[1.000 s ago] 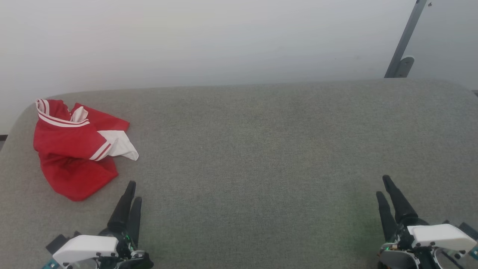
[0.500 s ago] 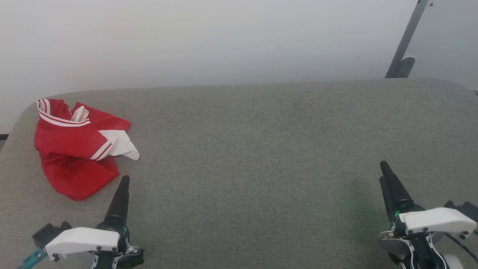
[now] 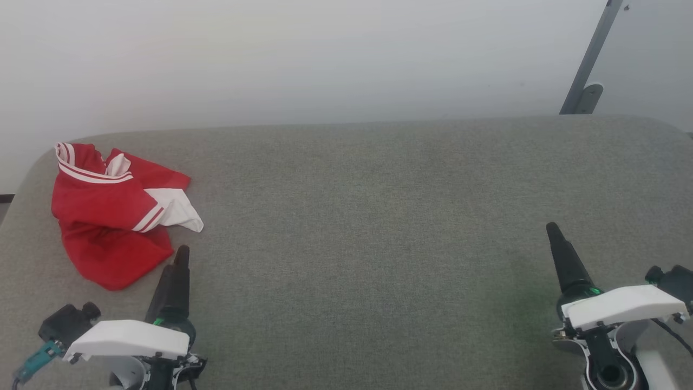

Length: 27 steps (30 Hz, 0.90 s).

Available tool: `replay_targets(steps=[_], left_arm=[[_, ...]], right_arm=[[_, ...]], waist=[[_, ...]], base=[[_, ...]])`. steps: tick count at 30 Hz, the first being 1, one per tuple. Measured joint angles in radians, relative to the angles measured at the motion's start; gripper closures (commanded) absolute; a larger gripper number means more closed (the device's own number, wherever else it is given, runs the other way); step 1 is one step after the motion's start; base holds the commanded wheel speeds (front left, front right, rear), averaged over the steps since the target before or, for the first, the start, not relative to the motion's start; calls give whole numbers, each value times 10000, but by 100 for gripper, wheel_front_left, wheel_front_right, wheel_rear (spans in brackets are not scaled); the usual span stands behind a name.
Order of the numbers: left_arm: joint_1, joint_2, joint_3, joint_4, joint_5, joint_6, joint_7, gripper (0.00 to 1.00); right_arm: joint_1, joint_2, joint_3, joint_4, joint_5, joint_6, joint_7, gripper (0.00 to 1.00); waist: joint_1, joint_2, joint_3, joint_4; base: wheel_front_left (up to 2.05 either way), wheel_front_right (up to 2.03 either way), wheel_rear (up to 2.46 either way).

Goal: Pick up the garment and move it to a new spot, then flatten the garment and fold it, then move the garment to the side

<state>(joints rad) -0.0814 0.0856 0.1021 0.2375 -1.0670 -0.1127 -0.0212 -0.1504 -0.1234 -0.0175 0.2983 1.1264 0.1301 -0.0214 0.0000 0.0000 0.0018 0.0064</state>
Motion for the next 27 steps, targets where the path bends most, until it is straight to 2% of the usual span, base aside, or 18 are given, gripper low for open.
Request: replay_targets(steps=[15, 27], left_arm=[[44, 115, -150, -98, 2713, 75, -527, 0], [50, 295, -337, -134, 4265, 249, -882, 0]], right_arm=[[-191, -104, 79, -25, -3133, 0, -523, 0], [-394, -178, -38, 102, -5363, 2, -880, 0]], waist=[[0, 0, 9, 19], [0, 0, 3, 18]], base=[[0, 0, 0], [0, 0, 0]])
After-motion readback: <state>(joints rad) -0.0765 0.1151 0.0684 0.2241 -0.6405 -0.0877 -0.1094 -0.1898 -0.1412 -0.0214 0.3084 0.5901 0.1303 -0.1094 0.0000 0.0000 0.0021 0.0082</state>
